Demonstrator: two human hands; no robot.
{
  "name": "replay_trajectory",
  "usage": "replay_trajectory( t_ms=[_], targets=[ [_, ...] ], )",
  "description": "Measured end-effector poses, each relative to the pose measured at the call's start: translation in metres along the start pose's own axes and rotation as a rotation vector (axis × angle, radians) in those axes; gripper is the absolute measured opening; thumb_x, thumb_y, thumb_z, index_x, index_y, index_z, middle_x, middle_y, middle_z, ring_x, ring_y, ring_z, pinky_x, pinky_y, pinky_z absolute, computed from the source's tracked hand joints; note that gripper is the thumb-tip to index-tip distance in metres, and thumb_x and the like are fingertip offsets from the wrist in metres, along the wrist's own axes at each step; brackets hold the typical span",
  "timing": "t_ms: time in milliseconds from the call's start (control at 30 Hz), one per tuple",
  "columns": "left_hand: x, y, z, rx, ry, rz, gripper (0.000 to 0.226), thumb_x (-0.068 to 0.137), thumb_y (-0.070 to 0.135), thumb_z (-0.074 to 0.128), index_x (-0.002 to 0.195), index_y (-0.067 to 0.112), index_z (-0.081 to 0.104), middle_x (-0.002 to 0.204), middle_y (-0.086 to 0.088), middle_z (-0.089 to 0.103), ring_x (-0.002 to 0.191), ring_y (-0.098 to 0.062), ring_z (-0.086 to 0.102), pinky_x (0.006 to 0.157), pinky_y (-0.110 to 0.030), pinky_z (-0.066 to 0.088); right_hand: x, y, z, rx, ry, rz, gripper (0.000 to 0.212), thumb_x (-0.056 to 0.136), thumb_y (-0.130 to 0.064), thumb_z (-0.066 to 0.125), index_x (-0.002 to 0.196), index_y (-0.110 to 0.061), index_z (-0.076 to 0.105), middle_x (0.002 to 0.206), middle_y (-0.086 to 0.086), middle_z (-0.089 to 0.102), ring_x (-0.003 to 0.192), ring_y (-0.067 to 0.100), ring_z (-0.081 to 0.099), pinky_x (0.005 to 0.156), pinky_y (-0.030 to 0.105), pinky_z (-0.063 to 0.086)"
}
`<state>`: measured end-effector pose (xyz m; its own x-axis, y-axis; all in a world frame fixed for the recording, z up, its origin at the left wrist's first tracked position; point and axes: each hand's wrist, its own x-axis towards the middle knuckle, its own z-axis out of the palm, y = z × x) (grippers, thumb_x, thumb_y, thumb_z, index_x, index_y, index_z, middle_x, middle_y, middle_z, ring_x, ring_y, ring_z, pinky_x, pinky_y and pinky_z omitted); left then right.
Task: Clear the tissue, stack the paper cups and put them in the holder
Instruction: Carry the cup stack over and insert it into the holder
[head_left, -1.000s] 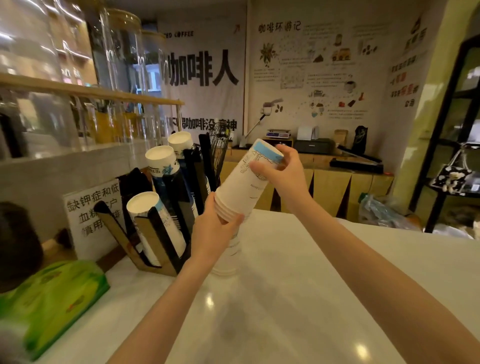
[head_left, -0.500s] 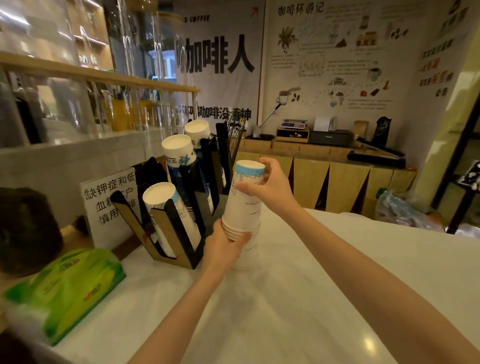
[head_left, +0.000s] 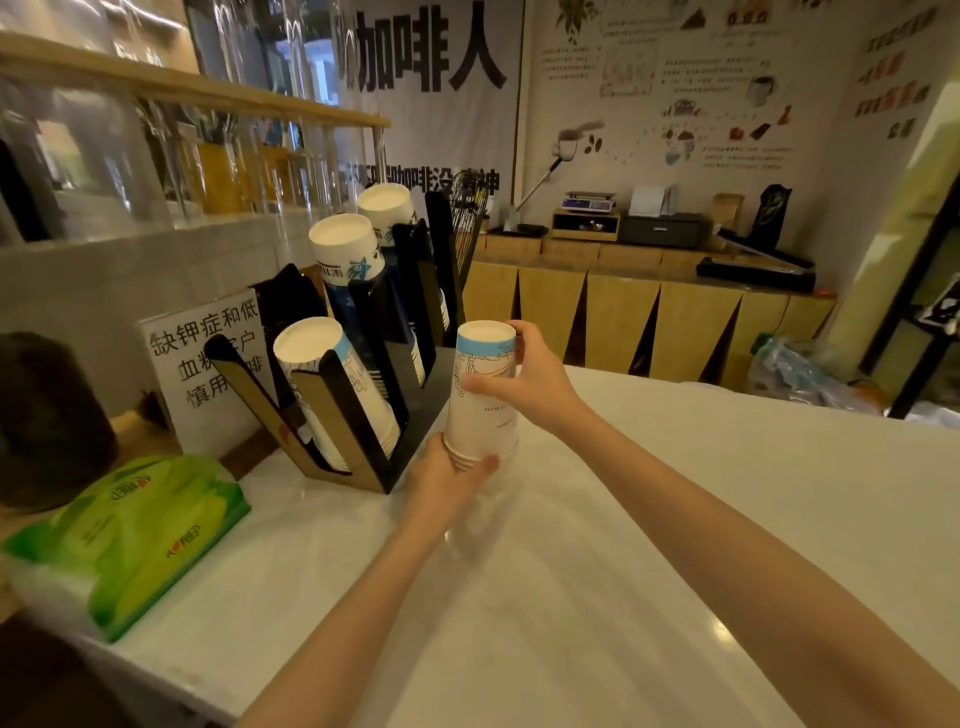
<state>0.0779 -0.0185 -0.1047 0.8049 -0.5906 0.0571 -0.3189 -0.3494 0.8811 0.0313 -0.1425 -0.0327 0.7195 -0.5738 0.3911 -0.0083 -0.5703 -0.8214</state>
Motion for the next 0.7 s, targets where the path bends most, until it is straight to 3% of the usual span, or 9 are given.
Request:
replay_trajectory(
  t_ms=[100, 200, 267, 333, 400, 500, 700],
  targets=[
    [0.004, -0.002, -0.003, 0.049, -0.002, 0.003, 0.077, 0.066, 0.044, 0.072, 0.126, 0.011, 0.038, 0.124, -0.012, 0.055, 0.107, -0.028, 0.055, 0.083, -0.039, 0.048, -0.004, 0.005, -0.002, 0.024, -0.066, 0.058, 0.089, 0.062, -0.033, 0.08, 0.134, -0.018, 0.028, 0.13, 0.003, 0.047, 0.104, 0.009, 0.046, 0.068, 0.014, 0.042],
    [0.009, -0.004, -0.006, 0.125, 0.006, 0.002, 0.098, 0.058, 0.043, 0.078, 0.135, 0.015, 0.025, 0.138, -0.013, 0.035, 0.122, -0.031, 0.043, 0.098, -0.045, 0.042, -0.006, 0.015, -0.006, 0.112, -0.127, 0.208, 0.094, 0.066, -0.036, 0.077, 0.139, -0.018, 0.022, 0.137, 0.007, 0.041, 0.115, 0.018, 0.044, 0.085, 0.03, 0.043],
    [0.011, -0.005, -0.007, 0.134, -0.006, 0.025, 0.104, 0.056, 0.042, 0.079, 0.138, 0.021, 0.018, 0.143, -0.011, 0.027, 0.127, -0.029, 0.037, 0.095, -0.04, 0.04, -0.011, 0.025, -0.007, 0.127, -0.192, 0.3, 0.092, 0.069, -0.038, 0.074, 0.141, -0.019, 0.02, 0.142, 0.01, 0.037, 0.122, 0.022, 0.041, 0.091, 0.034, 0.039],
    [0.012, -0.006, -0.006, 0.133, -0.035, 0.071, 0.107, 0.054, 0.042, 0.079, 0.138, 0.027, 0.015, 0.143, -0.008, 0.027, 0.125, -0.025, 0.037, 0.081, -0.023, 0.042, -0.018, 0.037, -0.004, 0.133, -0.254, 0.373, 0.093, 0.069, -0.038, 0.073, 0.142, -0.018, 0.018, 0.144, 0.011, 0.035, 0.126, 0.024, 0.038, 0.095, 0.036, 0.037],
    [0.012, -0.006, -0.005, 0.114, -0.067, 0.104, 0.108, 0.052, 0.041, 0.08, 0.138, 0.028, 0.016, 0.141, -0.007, 0.033, 0.122, -0.022, 0.04, 0.075, -0.02, 0.045, -0.025, 0.047, 0.002, 0.166, -0.288, 0.424, 0.092, 0.07, -0.036, 0.073, 0.141, -0.017, 0.018, 0.143, 0.009, 0.038, 0.12, 0.022, 0.042, 0.09, 0.031, 0.039],
    [0.01, -0.008, 0.0, 0.048, -0.079, 0.108, 0.106, 0.053, 0.04, 0.081, 0.138, 0.024, 0.02, 0.138, -0.007, 0.044, 0.123, -0.026, 0.044, 0.095, -0.041, 0.046, -0.036, 0.056, 0.012, 0.195, -0.285, 0.445, 0.09, 0.069, -0.036, 0.074, 0.139, -0.018, 0.02, 0.141, 0.006, 0.042, 0.105, 0.014, 0.047, 0.072, 0.02, 0.044],
    [0.004, -0.009, 0.001, -0.035, -0.044, 0.119, 0.097, 0.056, 0.032, 0.082, 0.136, 0.025, 0.027, 0.133, -0.006, 0.051, 0.12, -0.026, 0.049, 0.093, -0.037, 0.044, -0.052, 0.063, 0.014, 0.091, -0.223, 0.333, 0.088, 0.064, -0.039, 0.078, 0.135, -0.021, 0.03, 0.138, 0.003, 0.046, 0.105, 0.014, 0.051, 0.066, 0.021, 0.053]
  ],
)
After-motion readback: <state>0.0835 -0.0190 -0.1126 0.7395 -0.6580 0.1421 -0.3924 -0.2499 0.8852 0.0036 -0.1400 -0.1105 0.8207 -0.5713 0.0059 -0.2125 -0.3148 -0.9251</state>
